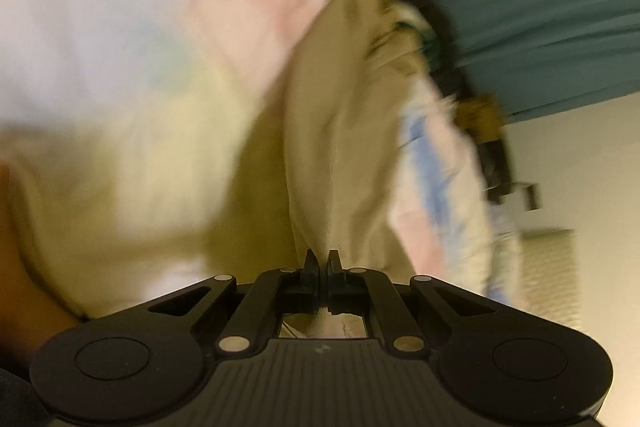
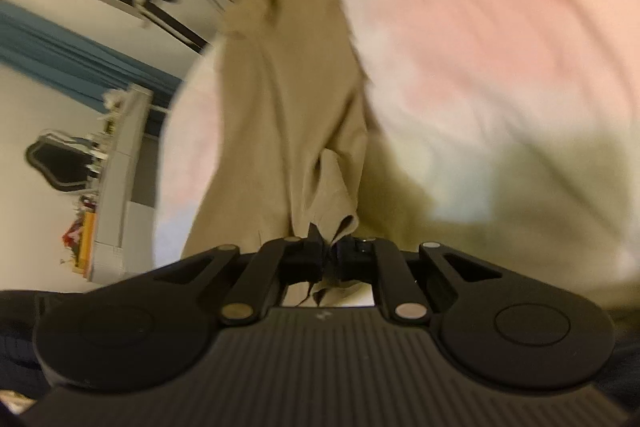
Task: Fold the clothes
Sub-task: 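Grasp the hem with both grippers and fold it up toward the collar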
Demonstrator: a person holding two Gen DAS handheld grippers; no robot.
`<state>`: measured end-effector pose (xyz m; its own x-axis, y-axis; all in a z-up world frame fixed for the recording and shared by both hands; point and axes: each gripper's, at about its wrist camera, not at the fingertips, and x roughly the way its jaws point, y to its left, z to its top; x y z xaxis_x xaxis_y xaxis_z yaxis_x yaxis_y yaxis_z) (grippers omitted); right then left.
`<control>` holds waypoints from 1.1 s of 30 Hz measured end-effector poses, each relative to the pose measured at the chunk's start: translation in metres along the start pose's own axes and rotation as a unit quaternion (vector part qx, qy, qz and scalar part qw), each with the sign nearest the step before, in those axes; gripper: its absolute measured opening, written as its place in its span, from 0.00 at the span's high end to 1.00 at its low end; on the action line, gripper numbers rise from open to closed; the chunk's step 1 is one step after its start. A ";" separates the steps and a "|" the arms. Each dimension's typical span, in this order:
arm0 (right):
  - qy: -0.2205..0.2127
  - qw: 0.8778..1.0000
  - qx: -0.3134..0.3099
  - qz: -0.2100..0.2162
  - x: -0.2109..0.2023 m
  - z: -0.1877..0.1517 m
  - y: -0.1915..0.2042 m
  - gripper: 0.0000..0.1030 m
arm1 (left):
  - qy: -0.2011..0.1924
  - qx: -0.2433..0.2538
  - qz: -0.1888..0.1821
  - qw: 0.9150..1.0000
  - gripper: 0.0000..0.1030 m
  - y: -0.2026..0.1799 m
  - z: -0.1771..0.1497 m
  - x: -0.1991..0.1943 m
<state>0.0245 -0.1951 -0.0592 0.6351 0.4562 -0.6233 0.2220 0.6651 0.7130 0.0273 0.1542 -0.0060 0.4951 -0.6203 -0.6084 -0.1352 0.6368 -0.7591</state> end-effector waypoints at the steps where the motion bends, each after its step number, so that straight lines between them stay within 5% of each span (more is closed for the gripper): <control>1: -0.016 1.000 -0.011 0.008 -0.013 0.005 0.009 0.92 | -0.010 0.003 -0.015 1.000 0.97 -0.008 0.001 -0.012; 8: -0.097 0.991 -0.073 0.060 -0.101 0.021 0.052 0.93 | -0.055 0.031 -0.081 0.995 0.97 -0.049 -0.012 -0.086; 18: -0.096 0.988 -0.085 0.081 -0.137 -0.048 0.016 0.93 | -0.016 -0.010 -0.085 0.996 0.97 0.014 -0.091 -0.117; 25: -0.103 0.989 -0.061 0.083 -0.109 -0.020 0.018 0.93 | -0.034 0.006 -0.071 0.997 0.97 -0.001 -0.028 -0.073; 33: -0.133 0.988 -0.048 0.058 -0.042 0.074 0.044 0.93 | -0.081 0.077 -0.040 0.993 0.97 -0.052 0.063 -0.010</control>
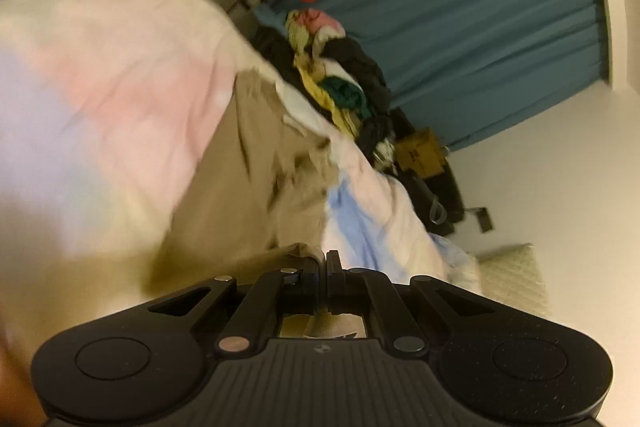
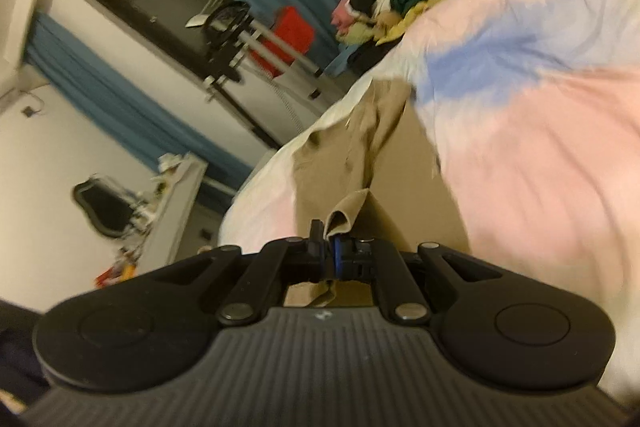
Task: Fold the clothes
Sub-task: 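Grasp the hem with both grippers and fold it up toward the collar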
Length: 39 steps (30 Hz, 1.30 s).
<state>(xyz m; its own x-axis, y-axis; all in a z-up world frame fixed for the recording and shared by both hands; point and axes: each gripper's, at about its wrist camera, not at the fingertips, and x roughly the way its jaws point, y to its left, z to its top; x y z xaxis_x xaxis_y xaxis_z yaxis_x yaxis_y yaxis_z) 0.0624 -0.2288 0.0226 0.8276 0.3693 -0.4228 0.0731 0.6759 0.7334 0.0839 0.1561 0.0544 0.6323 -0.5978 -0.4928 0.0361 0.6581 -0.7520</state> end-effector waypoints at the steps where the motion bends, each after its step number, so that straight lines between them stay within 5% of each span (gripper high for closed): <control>1: -0.002 1.000 0.001 -0.004 0.015 0.009 0.000 0.93 | -0.006 0.010 0.008 1.000 0.97 -0.003 0.008 0.011; 8: -0.027 0.997 -0.055 -0.039 0.108 0.043 -0.012 0.93 | -0.039 0.086 0.060 0.994 0.97 -0.001 0.053 0.110; 16: -0.013 0.981 -0.173 -0.090 0.212 0.040 -0.040 0.92 | -0.040 0.189 0.149 0.970 0.97 0.030 0.062 0.215; 22: 0.018 0.971 -0.210 -0.109 0.244 0.029 -0.054 0.92 | -0.027 0.212 0.170 0.962 0.96 0.042 0.056 0.241; 25: 0.017 0.974 -0.202 -0.106 0.236 0.032 -0.050 0.90 | -0.036 0.218 0.161 0.962 0.87 0.030 0.049 0.225; 28: 0.003 0.977 -0.192 -0.091 0.212 0.038 -0.039 0.67 | -0.055 0.233 0.147 0.960 0.71 0.012 0.037 0.198; 30: -0.016 0.979 -0.191 -0.069 0.189 0.040 -0.031 0.15 | -0.076 0.254 0.141 0.954 0.54 -0.006 0.027 0.176; 32: -0.034 0.976 -0.206 -0.062 0.165 0.035 -0.018 0.11 | -0.101 0.282 0.138 0.944 0.37 -0.023 0.012 0.153; 39: -0.079 0.964 -0.247 -0.054 0.095 0.008 0.016 0.11 | -0.152 0.337 0.126 0.920 0.14 -0.062 -0.038 0.087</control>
<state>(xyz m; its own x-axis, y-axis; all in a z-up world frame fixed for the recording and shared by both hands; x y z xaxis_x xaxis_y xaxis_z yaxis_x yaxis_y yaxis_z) 0.1466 -0.1881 -0.0013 0.9069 0.2048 -0.3681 -0.0783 0.9406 0.3303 0.1071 0.0458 0.0413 0.8705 -0.2982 -0.3916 0.2654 0.9544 -0.1368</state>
